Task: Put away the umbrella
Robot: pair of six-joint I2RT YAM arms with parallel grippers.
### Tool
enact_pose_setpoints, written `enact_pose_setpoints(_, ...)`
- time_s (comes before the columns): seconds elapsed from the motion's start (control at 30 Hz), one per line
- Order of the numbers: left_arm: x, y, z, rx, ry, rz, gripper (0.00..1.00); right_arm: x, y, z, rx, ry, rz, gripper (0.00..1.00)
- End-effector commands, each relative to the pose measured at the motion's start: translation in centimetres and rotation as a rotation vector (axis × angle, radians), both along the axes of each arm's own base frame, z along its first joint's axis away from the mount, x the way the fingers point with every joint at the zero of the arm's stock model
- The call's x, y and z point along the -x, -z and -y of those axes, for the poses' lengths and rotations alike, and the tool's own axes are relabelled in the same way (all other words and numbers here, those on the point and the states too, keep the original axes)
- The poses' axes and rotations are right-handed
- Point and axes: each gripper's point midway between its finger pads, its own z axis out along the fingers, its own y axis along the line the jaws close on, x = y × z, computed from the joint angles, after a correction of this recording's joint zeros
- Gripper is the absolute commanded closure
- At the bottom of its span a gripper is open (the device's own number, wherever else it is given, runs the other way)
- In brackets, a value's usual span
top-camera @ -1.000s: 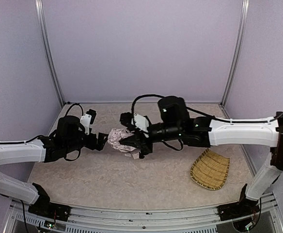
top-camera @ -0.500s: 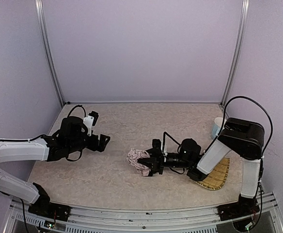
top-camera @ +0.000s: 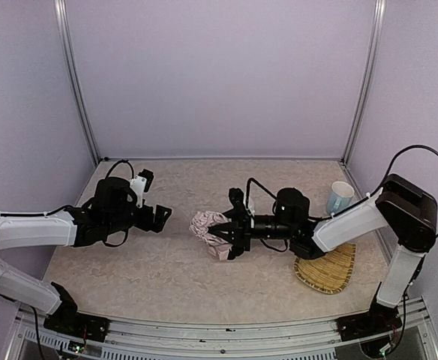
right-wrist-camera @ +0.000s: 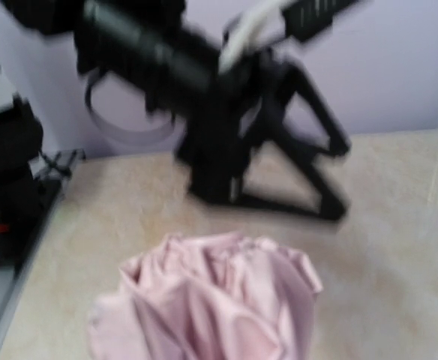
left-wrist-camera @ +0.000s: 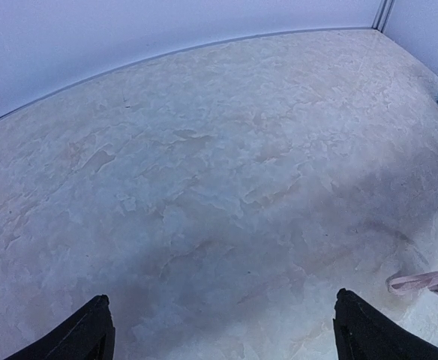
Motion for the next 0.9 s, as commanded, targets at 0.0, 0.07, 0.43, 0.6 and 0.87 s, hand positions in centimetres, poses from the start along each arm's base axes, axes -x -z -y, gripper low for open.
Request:
enact_pose_setpoints(0.0,-0.3,-0.8,-0.1,-0.009,-0.008,0.019,0.01,-1.7,-4.6,-0.2,0.074,0.059,0.011,0.98)
enact_pose_setpoints(0.07,-0.2,-0.9,-0.2,-0.015,-0.012,0.023,0.01,-3.8,-4.5,0.9,0.157,0.201,0.032,0.98)
enact_pose_setpoints(0.43,-0.5,-1.4,0.0,-0.019,-0.009,0.032,0.01,0.8,-7.2,1.5,0.213,-0.119,-0.217,0.97)
enact_pose_setpoints(0.6,-0.6,-1.3,-0.1,-0.026,-0.013,0.034,0.01,-4.2,-3.5,3.4,0.409,0.266,-0.07,0.99)
enact_pose_setpoints(0.87,-0.7,-0.9,0.0,-0.043,-0.013,0.027,0.01,-1.5,1.1,2.1,0.601,0.386,0.549,0.99)
